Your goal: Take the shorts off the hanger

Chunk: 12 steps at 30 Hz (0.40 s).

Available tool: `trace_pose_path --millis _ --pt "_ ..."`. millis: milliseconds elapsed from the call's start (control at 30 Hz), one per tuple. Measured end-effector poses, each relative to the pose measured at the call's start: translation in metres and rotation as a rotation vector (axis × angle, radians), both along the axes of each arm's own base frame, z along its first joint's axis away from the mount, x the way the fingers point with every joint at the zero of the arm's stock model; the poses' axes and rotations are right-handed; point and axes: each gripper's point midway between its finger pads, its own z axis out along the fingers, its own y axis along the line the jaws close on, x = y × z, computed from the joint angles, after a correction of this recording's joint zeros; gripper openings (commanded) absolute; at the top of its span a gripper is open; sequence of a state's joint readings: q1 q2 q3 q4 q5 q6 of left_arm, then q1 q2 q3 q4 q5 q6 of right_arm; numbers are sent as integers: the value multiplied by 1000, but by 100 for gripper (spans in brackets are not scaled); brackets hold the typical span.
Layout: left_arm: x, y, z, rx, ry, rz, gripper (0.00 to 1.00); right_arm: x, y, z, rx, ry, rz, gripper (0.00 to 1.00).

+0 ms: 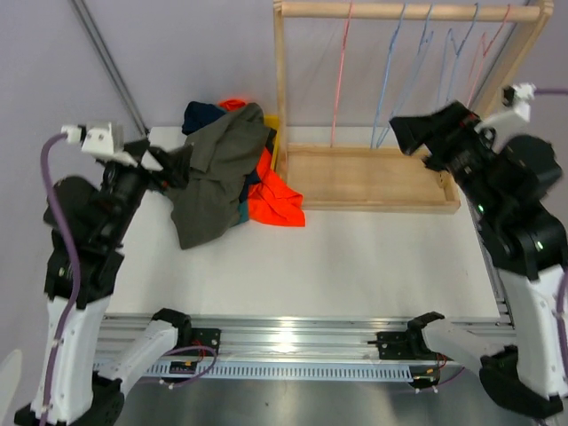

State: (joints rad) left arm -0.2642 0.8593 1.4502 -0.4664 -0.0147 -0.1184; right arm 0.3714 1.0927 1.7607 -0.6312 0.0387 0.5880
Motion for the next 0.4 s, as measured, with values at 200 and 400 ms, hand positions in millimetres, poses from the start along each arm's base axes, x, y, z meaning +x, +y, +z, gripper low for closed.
trace_pose_path --millis 200,400 --pt "-77 13 -22 -40 -16 -40 99 -102 -50 -2 -70 -113 -41 99" --pt "-123 21 -22 -65 -53 -63 99 -172 -92 12 -117 -246 -115 100"
